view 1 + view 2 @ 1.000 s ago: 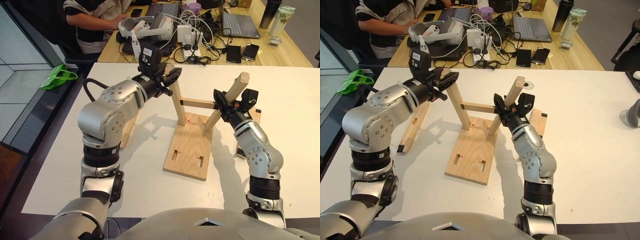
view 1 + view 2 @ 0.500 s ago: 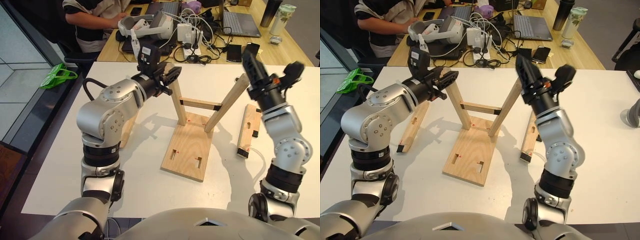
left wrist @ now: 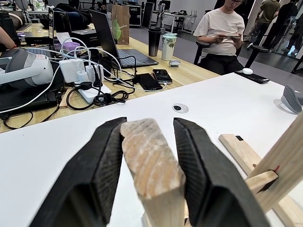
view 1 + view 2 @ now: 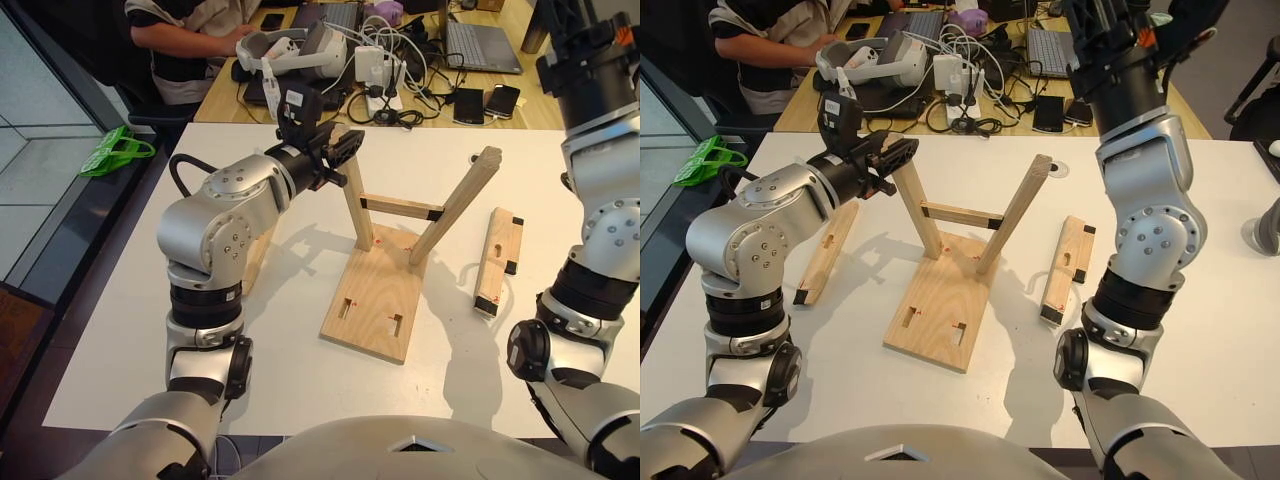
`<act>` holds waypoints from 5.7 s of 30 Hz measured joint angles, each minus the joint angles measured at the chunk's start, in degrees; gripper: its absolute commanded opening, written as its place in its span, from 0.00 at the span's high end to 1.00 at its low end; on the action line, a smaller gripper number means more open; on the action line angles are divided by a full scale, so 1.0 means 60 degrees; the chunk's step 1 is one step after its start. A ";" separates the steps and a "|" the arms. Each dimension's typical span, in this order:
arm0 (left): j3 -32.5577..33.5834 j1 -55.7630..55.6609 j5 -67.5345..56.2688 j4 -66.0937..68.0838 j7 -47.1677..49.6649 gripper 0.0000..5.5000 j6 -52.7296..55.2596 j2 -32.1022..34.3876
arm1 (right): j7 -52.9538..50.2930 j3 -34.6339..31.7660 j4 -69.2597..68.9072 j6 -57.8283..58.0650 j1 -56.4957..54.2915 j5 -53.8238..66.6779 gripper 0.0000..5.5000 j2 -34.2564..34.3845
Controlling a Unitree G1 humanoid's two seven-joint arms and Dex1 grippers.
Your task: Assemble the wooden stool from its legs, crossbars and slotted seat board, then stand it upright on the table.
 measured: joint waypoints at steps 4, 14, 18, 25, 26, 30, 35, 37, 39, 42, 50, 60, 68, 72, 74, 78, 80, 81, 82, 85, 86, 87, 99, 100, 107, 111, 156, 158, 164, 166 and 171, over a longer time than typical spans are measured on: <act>0.0135 0.0020 -0.0171 -0.0050 -0.0016 0.55 0.0080 -0.0162 | 0.0277 0.0377 0.0072 -0.0004 0.0093 -0.0290 0.45 -0.0040; 0.1094 -0.0105 -0.0751 -0.0462 -0.0005 0.50 0.0472 -0.0259 | 0.0771 0.0363 0.0102 0.0347 0.0598 -0.0344 0.45 -0.0922; 0.1811 -0.0537 -0.1245 -0.0623 -0.0012 0.50 0.0580 -0.0136 | 0.0936 0.0027 0.0161 0.0496 0.0212 0.0017 0.45 -0.1379; 0.2464 -0.1136 -0.1962 -0.0758 0.0117 0.50 0.0599 -0.0016 | 0.1444 0.1470 0.0134 0.1039 0.1839 -0.0584 0.45 -0.1619; 0.2464 -0.1131 -0.1967 -0.0758 0.0137 0.50 0.0600 0.0000 | 0.1679 0.1845 -0.0047 0.0935 0.2076 -0.0984 0.45 -0.1942; 0.2315 -0.1114 -0.1977 -0.0762 0.0203 0.50 0.0599 -0.0001 | 0.1990 0.2987 -0.0669 0.0264 0.2359 -0.2361 0.45 -0.2491; 0.2187 -0.1002 -0.1979 -0.0771 0.0349 0.50 0.0599 0.0000 | 0.1930 0.2618 -0.0341 0.0077 0.2244 -0.1947 0.45 -0.1494; 0.2188 -0.0985 -0.1989 -0.0783 0.0385 0.50 0.0599 0.0009 | 0.1702 0.2082 -0.0008 0.0234 0.1929 -0.1395 0.45 -0.1205; 0.2189 -0.0937 -0.1987 -0.0783 0.0397 0.50 0.0598 0.0028 | 0.1292 0.1233 0.0244 0.0391 0.1292 -0.0464 0.45 -0.0946; 0.2220 -0.0900 -0.1985 -0.0805 0.0339 0.50 0.0592 0.0213 | 0.1639 0.0647 -0.0369 0.1069 0.1129 0.1202 0.45 -0.1124; 0.2793 -0.0690 -0.2055 -0.0797 0.0167 0.50 0.0523 0.0964 | 0.4976 0.0751 -0.2454 0.3994 0.4965 0.4038 0.45 -0.3951; 0.2506 -0.0671 -0.2059 -0.0627 0.0112 0.50 0.0308 0.1037 | 0.5103 0.4261 -0.0418 0.1480 0.5901 -0.1869 0.45 -0.3085; 0.2211 -0.0663 -0.1983 -0.0391 0.0117 0.50 0.0218 0.1036 | 0.5491 0.4488 0.0721 0.0497 0.5456 -0.3361 0.45 -0.2843; 0.2076 -0.0657 -0.1941 -0.0364 0.0116 0.50 0.0091 0.1050 | 0.4731 0.4273 0.2205 -0.0479 0.4661 -0.4409 0.45 -0.2295; 0.2067 -0.0656 -0.1913 -0.0358 0.0118 0.50 0.0026 0.1057 | 0.4298 0.4047 0.2822 -0.0895 0.4276 -0.4654 0.45 -0.1842; 0.1996 -0.0636 -0.1857 -0.0360 0.0115 0.50 -0.0022 0.1065 | 0.3676 0.3732 0.3237 -0.1442 0.3960 -0.5175 0.45 -0.1400; 0.1988 -0.0589 -0.1814 -0.0361 0.0123 0.50 -0.0044 0.1065 | 0.3349 0.3622 0.3402 -0.1576 0.3817 -0.5521 0.45 -0.1401; 0.1988 -0.0547 -0.1782 -0.0362 0.0138 0.50 -0.0052 0.1065 | 0.3155 0.3533 0.3484 -0.1635 0.3679 -0.5745 0.45 -0.1417; 0.1983 -0.0519 -0.1771 -0.0366 0.0158 0.50 -0.0056 0.1065 | 0.2998 0.3444 0.3552 -0.1777 0.3546 -0.5939 0.45 -0.1457; 0.1937 -0.0476 -0.1735 -0.0375 0.0185 0.50 -0.0093 0.1062 | 0.2921 0.3422 0.3920 -0.2184 0.3155 -0.6495 0.45 -0.1516; 0.1908 -0.0476 -0.1720 -0.0375 0.0184 0.50 -0.0102 0.1062 | 0.2917 0.3430 0.3939 -0.2227 0.3119 -0.6592 0.45 -0.1509; 0.1906 -0.0476 -0.1702 -0.0374 0.0183 0.50 -0.0115 0.1062 | 0.2975 0.3438 0.3940 -0.2234 0.3118 -0.6667 0.45 -0.1507; 0.1894 -0.0364 -0.1673 -0.0445 0.0109 0.50 -0.0184 0.1132 | 0.6301 0.1757 -0.1071 0.1158 0.3975 -0.1579 0.45 -0.3477; 0.1900 -0.0367 -0.1674 -0.0440 0.0114 0.50 -0.0213 0.1129 | 0.5307 0.1861 -0.1108 0.1105 0.3541 -0.1631 0.45 -0.2662; 0.2060 -0.0578 -0.1663 0.0036 0.0511 0.50 -0.0599 0.0766 | -0.1564 0.3641 0.0509 0.1222 0.0850 -0.5059 0.45 0.1626; 0.2123 -0.0868 -0.1612 0.0192 0.0794 0.50 -0.0755 0.0695 | -0.3747 0.4439 0.0940 0.1485 -0.0085 -0.7096 0.45 0.2516; 0.2666 0.1870 0.2291 -0.1569 0.4457 0.49 -0.2631 -0.1745 | -0.2666 -0.1307 0.3043 -0.0924 -0.2227 -0.6869 0.53 -0.0934; 0.2698 0.1847 0.2378 -0.1431 0.4595 0.49 -0.2274 -0.1737 | -0.2608 -0.1360 0.3849 -0.0886 -0.1646 -0.6870 0.53 -0.1064; 0.2727 0.1445 0.2524 -0.1380 0.4900 0.49 -0.0438 -0.1794 | -0.2476 -0.0967 0.4028 0.0533 0.0227 -0.6051 0.53 0.0506; 0.2636 0.1069 0.2478 -0.1543 0.4922 0.49 0.0238 -0.1968 | -0.2378 -0.0427 0.3317 0.1281 0.0710 -0.5706 0.53 0.1133; 0.2256 0.0028 0.2239 -0.1443 0.4803 0.49 0.1257 -0.2685 | -0.2197 0.0292 0.1808 0.2462 0.1251 -0.5244 0.53 0.1637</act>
